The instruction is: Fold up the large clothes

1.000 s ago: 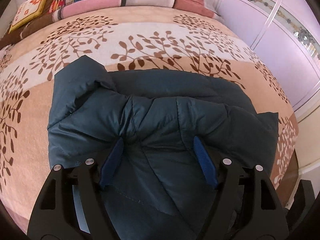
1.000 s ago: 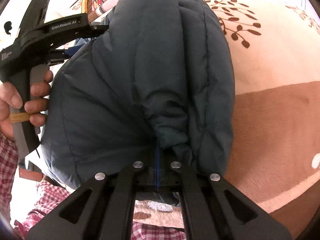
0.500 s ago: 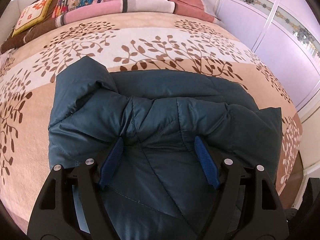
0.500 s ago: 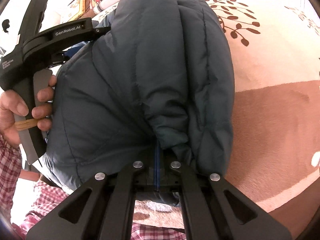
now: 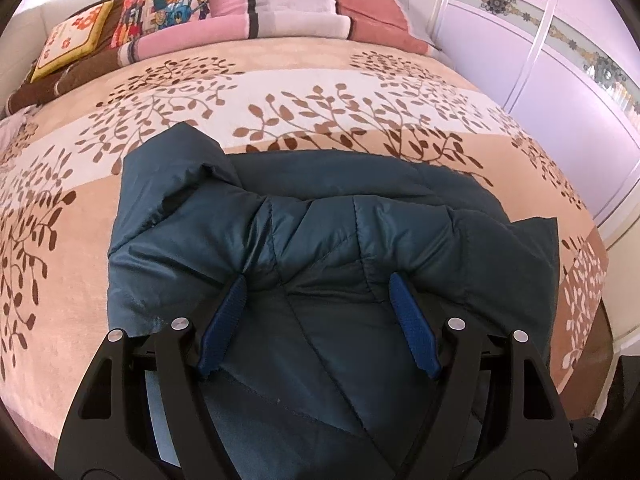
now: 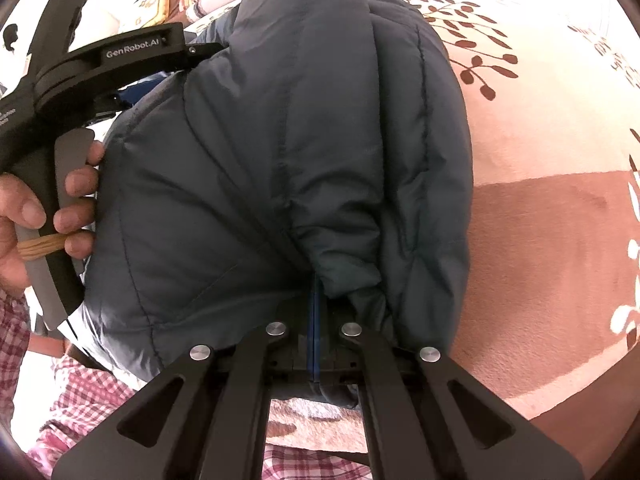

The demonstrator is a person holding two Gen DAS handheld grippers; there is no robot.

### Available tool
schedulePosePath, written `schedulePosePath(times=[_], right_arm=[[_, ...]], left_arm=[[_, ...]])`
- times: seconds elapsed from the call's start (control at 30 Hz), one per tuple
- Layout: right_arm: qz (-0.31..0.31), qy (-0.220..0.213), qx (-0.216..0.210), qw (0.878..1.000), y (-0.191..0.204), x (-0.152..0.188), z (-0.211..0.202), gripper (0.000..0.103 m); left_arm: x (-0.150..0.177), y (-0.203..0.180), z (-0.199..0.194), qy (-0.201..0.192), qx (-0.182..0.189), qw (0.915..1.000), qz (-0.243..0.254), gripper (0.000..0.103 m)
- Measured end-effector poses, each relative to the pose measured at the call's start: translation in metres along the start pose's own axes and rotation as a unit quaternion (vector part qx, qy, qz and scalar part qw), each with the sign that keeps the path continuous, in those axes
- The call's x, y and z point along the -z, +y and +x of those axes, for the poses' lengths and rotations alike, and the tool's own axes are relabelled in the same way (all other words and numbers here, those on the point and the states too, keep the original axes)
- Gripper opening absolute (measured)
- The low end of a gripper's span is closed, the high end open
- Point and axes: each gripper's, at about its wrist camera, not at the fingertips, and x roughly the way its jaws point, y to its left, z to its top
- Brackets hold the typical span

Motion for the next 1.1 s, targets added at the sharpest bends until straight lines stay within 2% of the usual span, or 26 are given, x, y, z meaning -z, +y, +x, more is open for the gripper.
schedulePosePath(times=[0.5,0.67,0.9,1.1], right_arm=[[-0.008,0.0,0.027,1.0,0.021,-0.002,0.001,0.0],[-0.008,-0.001,0.038,0.999,0.027,-0.002,0.002,0.0],[-0.003,-0.004,0.05,0.999,0.036,0.0,0.005,0.0],[0.004,-0.005,0.058,0.998,0.043,0.001,0.003,0.0]], left_arm=[[0.012,0.019,-0.053,-0.027,0.016,0.9991,-0.027,0.074],[0.025,0.038,-0.075,-0.035,0.014,0.9983,-0.045,0.074],[0.048,0.058,-0.1,-0.046,-0.007,0.998,-0.042,0.074],[0.07,0.069,-0.118,-0.045,-0.001,0.9979,-0.047,0.074]])
